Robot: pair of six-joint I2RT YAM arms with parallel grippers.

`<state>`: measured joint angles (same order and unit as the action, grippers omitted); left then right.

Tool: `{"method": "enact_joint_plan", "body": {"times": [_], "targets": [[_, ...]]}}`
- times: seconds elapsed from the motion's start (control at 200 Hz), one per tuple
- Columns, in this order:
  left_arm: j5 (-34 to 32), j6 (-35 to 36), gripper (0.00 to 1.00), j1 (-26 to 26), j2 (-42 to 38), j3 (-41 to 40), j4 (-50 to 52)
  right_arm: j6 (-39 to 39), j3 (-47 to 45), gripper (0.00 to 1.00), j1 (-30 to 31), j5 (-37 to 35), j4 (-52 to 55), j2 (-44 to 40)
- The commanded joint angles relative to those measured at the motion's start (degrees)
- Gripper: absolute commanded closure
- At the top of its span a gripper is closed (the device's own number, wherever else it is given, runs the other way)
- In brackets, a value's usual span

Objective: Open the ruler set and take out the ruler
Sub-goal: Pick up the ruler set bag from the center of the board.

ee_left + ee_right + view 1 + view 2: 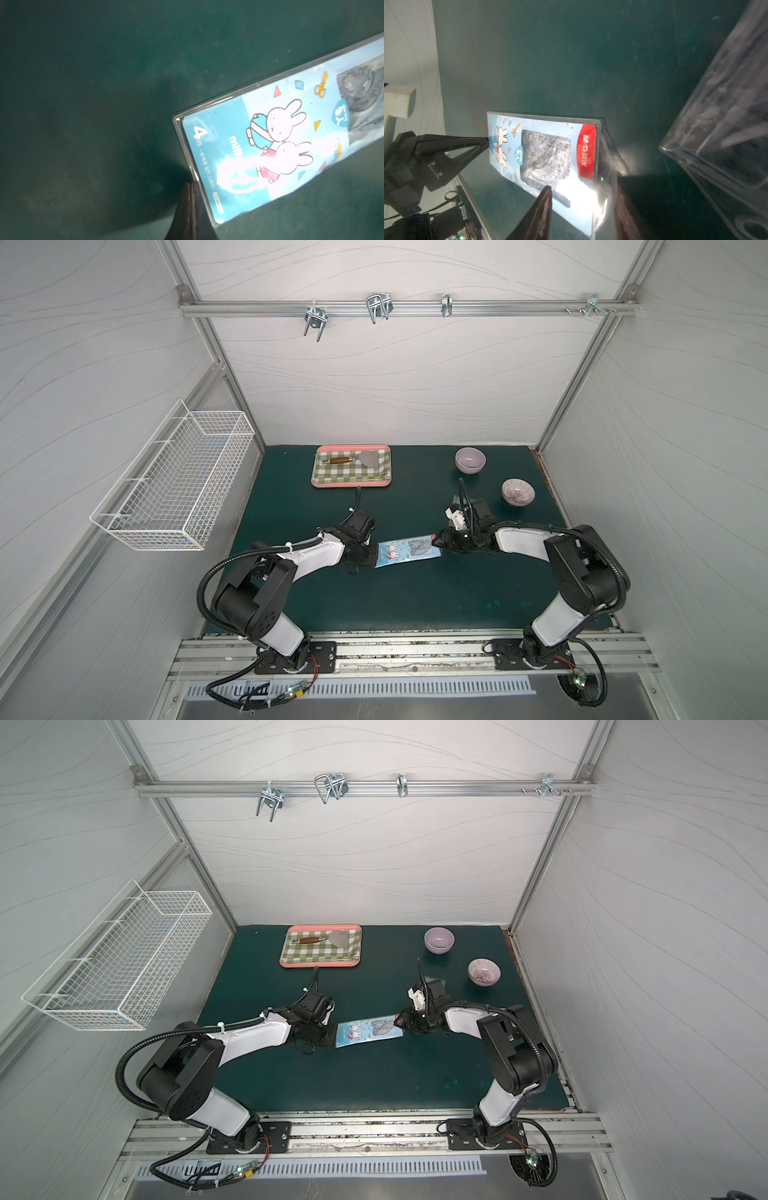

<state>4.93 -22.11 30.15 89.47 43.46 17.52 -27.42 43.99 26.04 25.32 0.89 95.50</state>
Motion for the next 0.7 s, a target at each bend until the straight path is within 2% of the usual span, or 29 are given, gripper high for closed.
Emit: {"method": "enact_joint_plan", "body": {"times": [0.0,0.39,0.695], "targets": [[-0.37,-0.84,1.00,0.15,1.82,1.60,-1.09,-0.53,-0.23,0.52,0.68,0.74,0.81,0.98],[1.08,-0.37,1.00,0.15,3.92,3.40,-1.50,-0.27,0.13,0.65,0.67,0.80,0.72,-0.32],[1.92,-0.22,1.00,0.17,5.44,3.84,-2.39,1.06,0.13,0.83,0.67,-0.79,3.22,-3.41]]}}
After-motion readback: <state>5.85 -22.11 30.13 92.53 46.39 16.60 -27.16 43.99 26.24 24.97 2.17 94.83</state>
